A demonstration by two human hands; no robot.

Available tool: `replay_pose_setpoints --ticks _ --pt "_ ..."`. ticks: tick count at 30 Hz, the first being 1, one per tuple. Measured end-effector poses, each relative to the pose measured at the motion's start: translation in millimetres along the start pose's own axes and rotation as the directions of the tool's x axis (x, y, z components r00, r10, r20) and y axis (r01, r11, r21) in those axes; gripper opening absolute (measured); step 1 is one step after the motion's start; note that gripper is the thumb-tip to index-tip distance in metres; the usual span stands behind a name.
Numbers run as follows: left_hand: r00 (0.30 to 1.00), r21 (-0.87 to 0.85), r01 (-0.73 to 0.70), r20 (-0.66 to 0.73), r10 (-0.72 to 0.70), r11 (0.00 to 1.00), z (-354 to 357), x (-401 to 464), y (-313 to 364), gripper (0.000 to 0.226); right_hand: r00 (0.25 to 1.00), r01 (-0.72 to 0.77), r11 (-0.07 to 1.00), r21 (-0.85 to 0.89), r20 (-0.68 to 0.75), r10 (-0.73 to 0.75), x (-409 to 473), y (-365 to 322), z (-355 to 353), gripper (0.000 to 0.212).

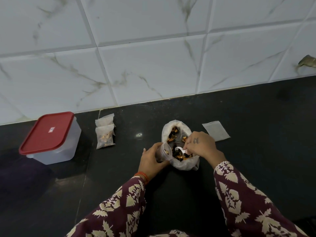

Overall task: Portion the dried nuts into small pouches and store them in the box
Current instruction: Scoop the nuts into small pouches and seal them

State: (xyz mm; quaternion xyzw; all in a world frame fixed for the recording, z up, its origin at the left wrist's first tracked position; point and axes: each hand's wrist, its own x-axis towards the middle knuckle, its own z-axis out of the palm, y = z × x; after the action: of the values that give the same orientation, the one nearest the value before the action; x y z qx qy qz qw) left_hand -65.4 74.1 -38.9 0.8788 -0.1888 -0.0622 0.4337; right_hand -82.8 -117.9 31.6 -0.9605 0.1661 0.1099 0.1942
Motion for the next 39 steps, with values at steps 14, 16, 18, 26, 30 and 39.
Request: replay_pose_setpoints --ticks 14,16,18,26,30,39 --pt "1.0 0.022 -0.01 -0.02 0.011 1.0 5 3 -2 0.063 0.891 -0.441 0.611 0.658 0.402 0.21 -8 10 -11 0.013" --pt "1.0 0.018 -0.012 -0.02 0.012 1.0 6 3 -2 0.061 0.906 -0.421 0.563 0.711 0.363 0.22 -6 11 -4 0.013" --pt "1.0 0.013 -0.015 -0.02 0.015 1.0 7 4 -2 0.06 0.931 -0.366 0.642 0.674 0.26 0.258 -2 9 6 0.01" --pt "1.0 -0.003 -0.012 -0.016 0.012 1.0 5 3 -6 0.06 0.988 0.04 0.986 -0.162 -0.14 -0.063 -16 -11 10 0.015" --pt "1.0 0.02 -0.004 -0.022 0.004 1.0 7 3 -5 0.061 0.976 -0.159 0.959 0.233 0.181 0.118 1 -3 1 0.008" --pt "1.0 0.036 -0.007 -0.029 0.008 0.999 7 4 -4 0.06 0.873 -0.482 0.513 0.711 0.436 0.217 0 10 2 0.014"
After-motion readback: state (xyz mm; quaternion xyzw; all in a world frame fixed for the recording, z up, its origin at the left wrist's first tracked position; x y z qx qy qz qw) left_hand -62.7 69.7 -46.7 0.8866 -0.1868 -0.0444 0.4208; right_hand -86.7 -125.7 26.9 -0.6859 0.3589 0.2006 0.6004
